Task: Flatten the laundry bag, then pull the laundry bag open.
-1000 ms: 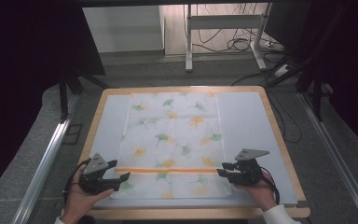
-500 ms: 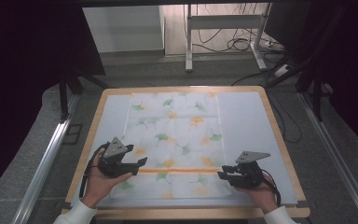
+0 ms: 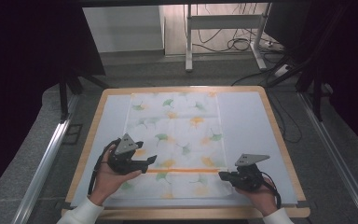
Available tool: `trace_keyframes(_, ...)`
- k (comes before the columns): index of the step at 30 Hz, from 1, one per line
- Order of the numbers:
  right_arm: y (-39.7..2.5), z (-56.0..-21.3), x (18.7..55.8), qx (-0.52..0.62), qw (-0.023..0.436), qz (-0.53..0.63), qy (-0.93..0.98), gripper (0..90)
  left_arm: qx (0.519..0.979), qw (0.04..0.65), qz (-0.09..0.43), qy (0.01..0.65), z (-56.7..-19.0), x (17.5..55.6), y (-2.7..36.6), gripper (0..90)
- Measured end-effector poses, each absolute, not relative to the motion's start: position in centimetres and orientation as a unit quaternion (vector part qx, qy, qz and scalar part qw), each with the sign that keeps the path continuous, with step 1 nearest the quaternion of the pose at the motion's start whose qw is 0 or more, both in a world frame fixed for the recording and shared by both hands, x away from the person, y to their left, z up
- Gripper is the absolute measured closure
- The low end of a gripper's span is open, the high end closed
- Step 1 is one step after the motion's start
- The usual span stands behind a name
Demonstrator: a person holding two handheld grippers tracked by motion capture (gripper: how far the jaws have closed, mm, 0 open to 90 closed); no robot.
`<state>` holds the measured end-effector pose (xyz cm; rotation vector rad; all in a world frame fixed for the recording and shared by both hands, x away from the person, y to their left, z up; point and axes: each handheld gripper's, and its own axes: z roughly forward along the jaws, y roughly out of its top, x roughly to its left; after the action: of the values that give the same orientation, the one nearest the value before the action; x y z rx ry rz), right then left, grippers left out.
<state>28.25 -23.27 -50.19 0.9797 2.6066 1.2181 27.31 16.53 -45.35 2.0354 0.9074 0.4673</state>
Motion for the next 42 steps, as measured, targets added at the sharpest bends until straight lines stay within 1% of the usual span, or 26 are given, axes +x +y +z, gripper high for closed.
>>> trace_keyframes(5,-22.9,-50.2,27.7,0.315,0.050,0.398,0.860,89.3,0.818,0.420,0.182,0.348,-45.0,27.6,15.6,28.3)
trace_keyframes(15,-22.4,-50.5,27.2,0.309,0.044,0.394,0.865,89.2,0.830,0.422,0.175,0.319,-44.5,28.0,12.4,28.4)
trace_keyframes(21,-22.3,-50.6,27.0,0.306,0.047,0.390,0.867,89.3,0.833,0.416,0.175,0.322,-45.1,28.7,11.1,28.8)
trace_keyframes(25,-22.4,-50.8,26.8,0.312,0.048,0.387,0.866,89.3,0.836,0.418,0.162,0.316,-45.5,29.2,9.9,29.6)
trace_keyframes(37,-22.6,-51.1,26.4,0.314,0.046,0.382,0.868,89.3,0.861,0.403,0.136,0.280,-47.4,31.0,4.9,30.8)
trace_keyframes(42,-22.6,-51.2,26.3,0.315,0.044,0.378,0.869,89.2,0.864,0.411,0.114,0.267,-48.0,31.6,2.9,31.5)
